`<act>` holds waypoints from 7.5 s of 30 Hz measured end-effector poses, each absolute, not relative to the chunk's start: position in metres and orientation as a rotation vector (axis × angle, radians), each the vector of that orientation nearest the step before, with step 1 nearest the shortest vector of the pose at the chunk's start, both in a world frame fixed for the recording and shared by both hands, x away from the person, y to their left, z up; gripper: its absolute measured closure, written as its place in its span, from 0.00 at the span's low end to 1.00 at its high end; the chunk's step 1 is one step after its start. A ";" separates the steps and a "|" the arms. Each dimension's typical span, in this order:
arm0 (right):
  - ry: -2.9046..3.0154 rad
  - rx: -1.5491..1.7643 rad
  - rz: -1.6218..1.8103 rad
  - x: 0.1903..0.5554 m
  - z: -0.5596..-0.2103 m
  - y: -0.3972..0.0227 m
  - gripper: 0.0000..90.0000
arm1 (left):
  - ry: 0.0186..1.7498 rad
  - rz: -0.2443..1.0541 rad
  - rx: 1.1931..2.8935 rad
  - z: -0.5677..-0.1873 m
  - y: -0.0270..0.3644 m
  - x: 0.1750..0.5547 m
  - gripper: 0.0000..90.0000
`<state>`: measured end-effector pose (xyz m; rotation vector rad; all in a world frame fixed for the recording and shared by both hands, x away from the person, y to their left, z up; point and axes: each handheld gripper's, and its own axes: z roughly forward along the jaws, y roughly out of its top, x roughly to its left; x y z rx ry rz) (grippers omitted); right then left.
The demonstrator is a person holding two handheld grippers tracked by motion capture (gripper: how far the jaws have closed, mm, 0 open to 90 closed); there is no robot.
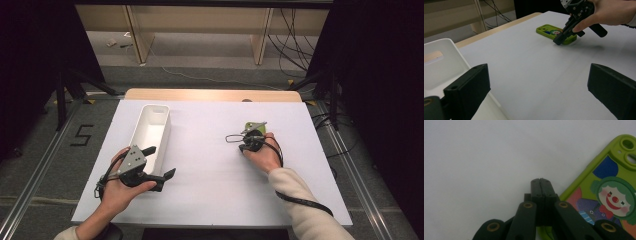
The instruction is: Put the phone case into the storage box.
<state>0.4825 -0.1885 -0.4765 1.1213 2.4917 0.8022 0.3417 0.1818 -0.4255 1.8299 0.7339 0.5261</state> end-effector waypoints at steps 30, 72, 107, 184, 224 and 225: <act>2.518 1.271 0.682 0.481 -0.467 -0.214 1.00 | 0.736 0.524 1.827 -0.425 0.182 0.342 0.04; 2.452 1.264 0.769 0.485 -0.440 -0.225 0.17 | 0.740 0.527 1.826 -0.426 0.183 0.342 0.04; 2.465 1.343 0.490 0.526 -0.454 -0.239 0.00 | 0.747 0.524 1.826 -0.426 0.183 0.343 0.04; 2.595 1.500 0.191 0.545 -0.461 -0.231 0.14 | 0.740 0.523 1.828 -0.426 0.182 0.343 0.04; 2.596 1.551 0.194 0.547 -0.461 -0.232 0.18 | 0.739 0.524 1.829 -0.426 0.182 0.342 0.04; 2.596 1.551 0.194 0.547 -0.461 -0.232 0.18 | 0.739 0.524 1.829 -0.426 0.182 0.342 0.04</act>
